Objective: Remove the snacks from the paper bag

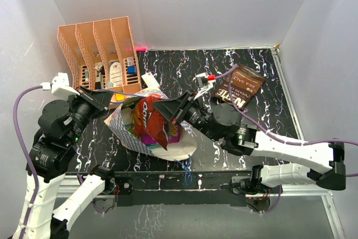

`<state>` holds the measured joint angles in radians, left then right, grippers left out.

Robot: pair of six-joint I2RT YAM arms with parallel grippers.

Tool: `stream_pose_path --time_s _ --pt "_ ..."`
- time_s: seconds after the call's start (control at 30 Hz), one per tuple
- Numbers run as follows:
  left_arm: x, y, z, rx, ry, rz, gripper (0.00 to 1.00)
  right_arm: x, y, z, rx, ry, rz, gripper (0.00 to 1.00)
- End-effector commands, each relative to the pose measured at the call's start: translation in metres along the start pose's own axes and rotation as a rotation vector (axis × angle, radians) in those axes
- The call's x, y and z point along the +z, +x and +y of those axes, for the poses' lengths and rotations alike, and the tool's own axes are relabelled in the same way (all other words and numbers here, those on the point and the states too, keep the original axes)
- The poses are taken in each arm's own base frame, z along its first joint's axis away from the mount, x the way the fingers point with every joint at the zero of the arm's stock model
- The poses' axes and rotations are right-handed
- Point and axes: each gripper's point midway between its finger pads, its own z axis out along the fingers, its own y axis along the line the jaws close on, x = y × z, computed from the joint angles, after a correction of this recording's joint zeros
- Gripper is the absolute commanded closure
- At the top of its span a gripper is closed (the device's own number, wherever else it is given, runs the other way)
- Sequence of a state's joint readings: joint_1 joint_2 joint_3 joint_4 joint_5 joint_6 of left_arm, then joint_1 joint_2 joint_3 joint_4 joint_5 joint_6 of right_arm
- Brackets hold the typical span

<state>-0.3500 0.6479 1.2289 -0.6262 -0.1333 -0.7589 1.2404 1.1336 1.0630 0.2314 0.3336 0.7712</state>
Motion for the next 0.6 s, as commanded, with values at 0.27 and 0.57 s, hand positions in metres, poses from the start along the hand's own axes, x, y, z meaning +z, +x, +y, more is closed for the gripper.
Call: stream_pose_path --time_s 0.27,0.57 --pt "-0.001 -0.019 0.008 0.029 -0.033 -0.109 1.0 -0.068 -0.069 0.054 -0.046 -0.146 -0.023 0.93" --pt "0.002 -0.021 0.016 0.046 -0.062 -0.135 1.0 -0.116 -0.089 0.052 -0.14 -0.168 -0.022 0.93"
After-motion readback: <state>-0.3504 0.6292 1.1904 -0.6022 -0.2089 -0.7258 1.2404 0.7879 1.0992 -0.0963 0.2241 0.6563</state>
